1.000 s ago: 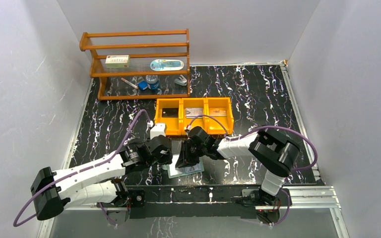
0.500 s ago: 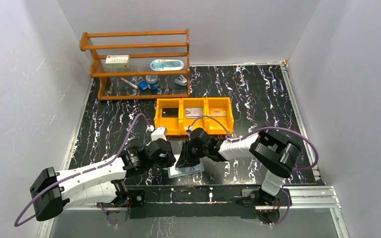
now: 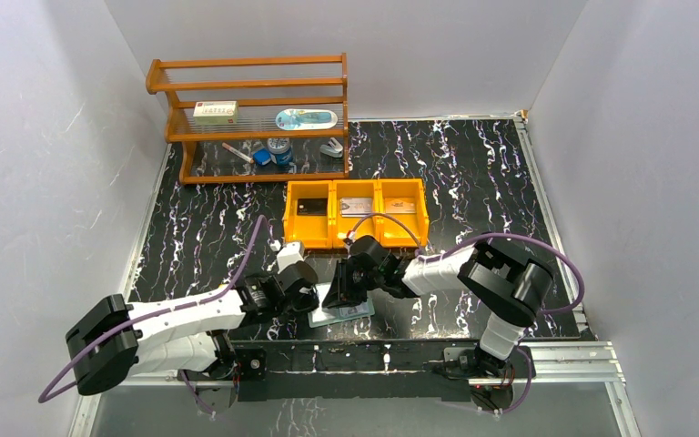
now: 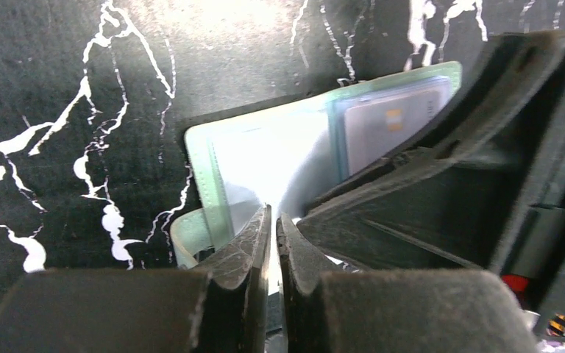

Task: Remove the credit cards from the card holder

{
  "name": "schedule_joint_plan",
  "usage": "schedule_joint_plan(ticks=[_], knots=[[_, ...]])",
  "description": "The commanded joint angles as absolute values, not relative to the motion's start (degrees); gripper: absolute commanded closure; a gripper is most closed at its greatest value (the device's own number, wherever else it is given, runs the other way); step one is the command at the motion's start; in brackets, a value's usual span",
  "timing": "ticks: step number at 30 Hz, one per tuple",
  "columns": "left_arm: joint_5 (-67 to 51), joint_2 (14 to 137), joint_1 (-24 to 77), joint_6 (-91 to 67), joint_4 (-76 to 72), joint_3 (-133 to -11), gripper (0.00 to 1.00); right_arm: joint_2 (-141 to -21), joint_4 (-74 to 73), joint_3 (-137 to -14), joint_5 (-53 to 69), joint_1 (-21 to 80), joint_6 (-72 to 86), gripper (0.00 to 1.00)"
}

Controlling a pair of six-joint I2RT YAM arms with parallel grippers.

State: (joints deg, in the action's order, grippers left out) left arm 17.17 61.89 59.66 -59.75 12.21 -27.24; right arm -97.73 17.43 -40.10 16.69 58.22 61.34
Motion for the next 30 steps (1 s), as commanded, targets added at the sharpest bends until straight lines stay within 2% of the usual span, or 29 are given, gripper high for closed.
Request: schedule_joint_plan(ticks=[1, 6, 9, 12, 15, 20, 30], knots=[[20.52, 62.41, 59.16, -63.14, 10.88, -25.92, 0.96, -96.91, 18.57, -38.30, 15.17, 58.31, 60.57, 0.69], [20.47, 63.20, 59.09, -63.75, 10.63, -25.21, 0.98, -94.89, 20.57, -38.50, 16.70, 58.36, 60.44, 0.68], [20.25, 64.02, 59.09, -62.87, 10.49, -25.54, 0.98, -91.05, 21.10, -38.69, 17.19, 58.34, 59.83, 0.64], [19.43, 65.31, 59.12, -61.75, 10.29, -26.29, 0.98, -85.18, 16.10, -39.91, 14.29, 58.36, 57.79, 0.61], [18.56, 66.28, 59.11, -60.03, 10.21, -27.35, 0.98, -79.53, 4.40, -41.16, 5.53, 58.31, 55.85, 0.57], [15.76, 66.16, 59.07, -55.42, 7.79, -28.69, 0.89, -73.79, -7.24, -39.73, -5.35, 57.65, 55.15, 0.53], [14.74, 63.87, 59.09, -53.09, 8.54, -30.23, 0.80, -70.61, -12.33, -39.04, -4.59, 53.68, 51.62, 0.57]])
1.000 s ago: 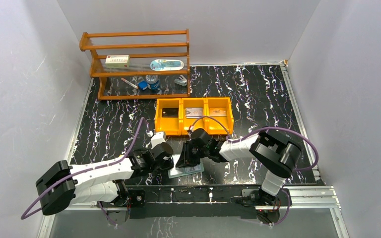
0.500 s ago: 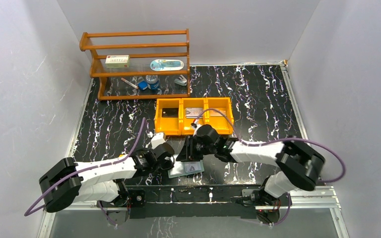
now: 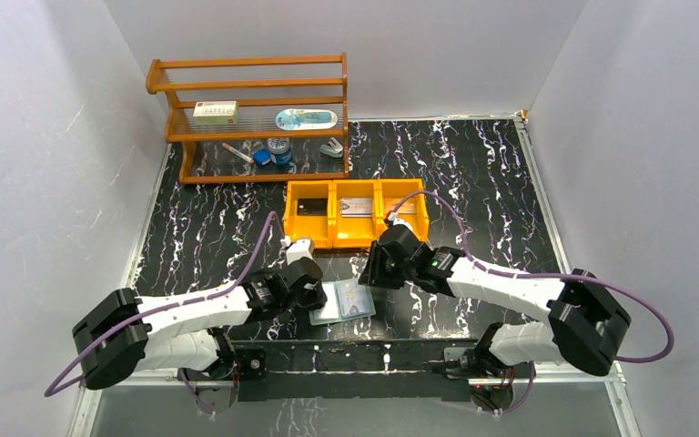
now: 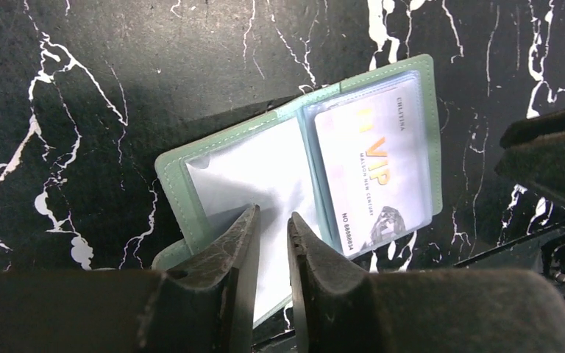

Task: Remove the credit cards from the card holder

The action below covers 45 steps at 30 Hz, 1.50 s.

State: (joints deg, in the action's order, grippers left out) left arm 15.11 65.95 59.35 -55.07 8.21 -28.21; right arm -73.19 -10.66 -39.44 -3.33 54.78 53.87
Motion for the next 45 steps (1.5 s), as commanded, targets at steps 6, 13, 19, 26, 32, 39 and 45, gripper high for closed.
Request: schedule_joint_plan(ticks=[6, 13, 19, 26, 32, 39, 45], knots=[[10.99, 63.68, 59.10, -51.27, 5.02, -30.53, 0.75, -73.49, -8.78, -38.96, -0.42, 53.14, 51.71, 0.57], [8.13, 66.00, 59.08, -50.92, 1.87, -30.79, 0.72, -77.44, -3.91, -38.20, 4.48, 53.07, 52.00, 0.60], [7.96, 67.64, 59.12, -51.14, 1.45, -30.26, 0.71, -79.38, -2.81, -37.97, 6.43, 53.08, 51.87, 0.63], [7.92, 69.26, 59.07, -51.42, 1.19, -30.02, 0.71, -80.56, -1.06, -37.17, 7.69, 53.08, 52.40, 0.63], [7.91, 70.05, 59.07, -51.49, 1.63, -30.07, 0.71, -83.18, -2.44, -37.33, 7.40, 53.04, 52.31, 0.63], [8.08, 70.55, 58.96, -52.23, 0.57, -28.95, 0.71, -84.18, -0.73, -36.01, 8.51, 53.04, 53.24, 0.63], [4.28, 70.75, 55.77, -55.46, -3.87, -24.54, 0.71, -84.08, 0.08, -34.42, 8.47, 53.06, 55.35, 0.64]])
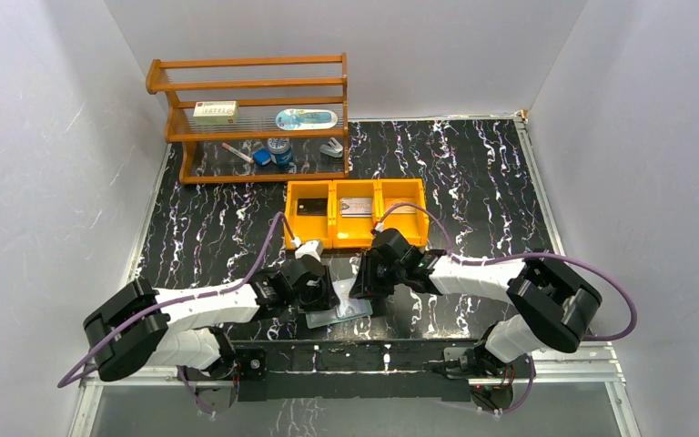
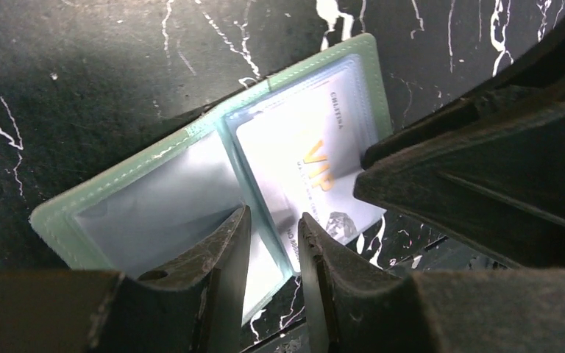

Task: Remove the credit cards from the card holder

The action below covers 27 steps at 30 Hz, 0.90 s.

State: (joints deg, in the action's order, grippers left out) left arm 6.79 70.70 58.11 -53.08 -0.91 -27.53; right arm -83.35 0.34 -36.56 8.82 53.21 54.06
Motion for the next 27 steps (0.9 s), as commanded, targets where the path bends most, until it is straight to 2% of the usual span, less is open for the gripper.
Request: schedule_joint_plan(ticks=[1, 9, 14, 27], knots=[[3.40, 70.53, 55.07, -55.95, -5.12, -23.59, 0.71, -83.92, 0.31, -34.02, 8.53, 53.03, 55.70, 0.64], [-4.30, 70.19, 50.52, -59.73, -17.31, -16.37, 0.72, -83.58, 3.04, -32.02, 9.73, 53.07, 57.67, 0.64], [-5.05, 71.47, 50.10, -60.23, -17.14, -16.78, 0.76, -83.54, 2.84, -31.84, 9.26, 53.09, 58.08, 0.64], [-3.88, 68.92, 49.39, -61.17, -16.54, -15.25, 0.99, -83.58, 2.13, -31.88, 8.41, 53.09, 58.58, 0.64]])
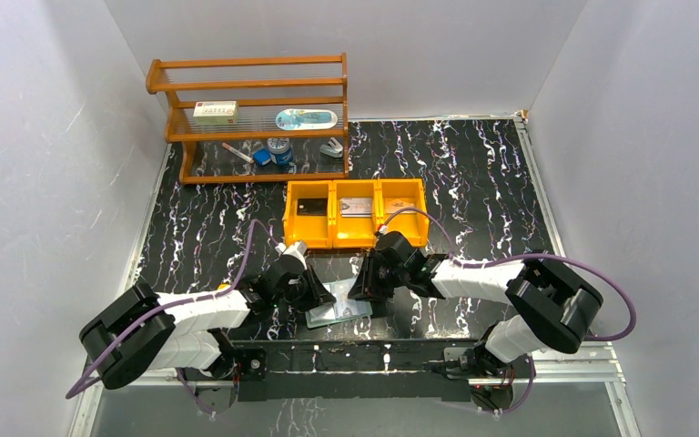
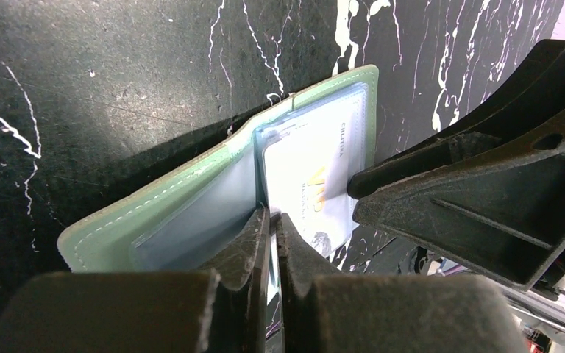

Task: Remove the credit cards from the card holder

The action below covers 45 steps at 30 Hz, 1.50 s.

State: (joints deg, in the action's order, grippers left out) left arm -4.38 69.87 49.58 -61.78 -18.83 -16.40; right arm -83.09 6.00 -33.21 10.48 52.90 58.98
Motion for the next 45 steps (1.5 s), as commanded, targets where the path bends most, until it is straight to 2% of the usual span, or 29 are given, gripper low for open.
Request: schedule_joint_plan(ticks=[1, 10, 16, 23, 29, 36, 45], knots=[[-3.87, 68.43, 49.38, -61.13, -16.65, -15.10, 1.00, -83.58, 2.07, -31.97, 8.28, 53.04, 58.62, 0.64], [-3.72, 65.82, 49.00, -61.50, -17.39, -13.80, 1.00, -83.80, 2.10, -32.08, 7.96, 53.08, 58.79, 0.63], [-5.65, 68.31, 48.80, -62.11, -19.82, -13.97, 0.85, -84.35, 2.20, -32.34, 8.15, 53.07, 58.94, 0.63], [-8.59, 71.24, 47.63, -65.12, -27.21, -10.83, 0.81, -85.44, 2.29, -31.80, 8.51, 53.04, 59.46, 0.65], [-10.87, 73.15, 46.59, -67.24, -34.21, -8.17, 0.85, -85.61, 3.39, -30.47, 8.78, 53.07, 60.26, 0.65], [-10.85, 72.59, 46.33, -66.91, -34.76, -8.00, 1.00, -85.69, 3.60, -30.19, 8.83, 53.06, 60.37, 0.65], [-7.22, 66.21, 45.98, -66.19, -27.94, -7.28, 1.00, -84.87, -1.74, -32.51, 4.13, 53.02, 58.35, 0.64]])
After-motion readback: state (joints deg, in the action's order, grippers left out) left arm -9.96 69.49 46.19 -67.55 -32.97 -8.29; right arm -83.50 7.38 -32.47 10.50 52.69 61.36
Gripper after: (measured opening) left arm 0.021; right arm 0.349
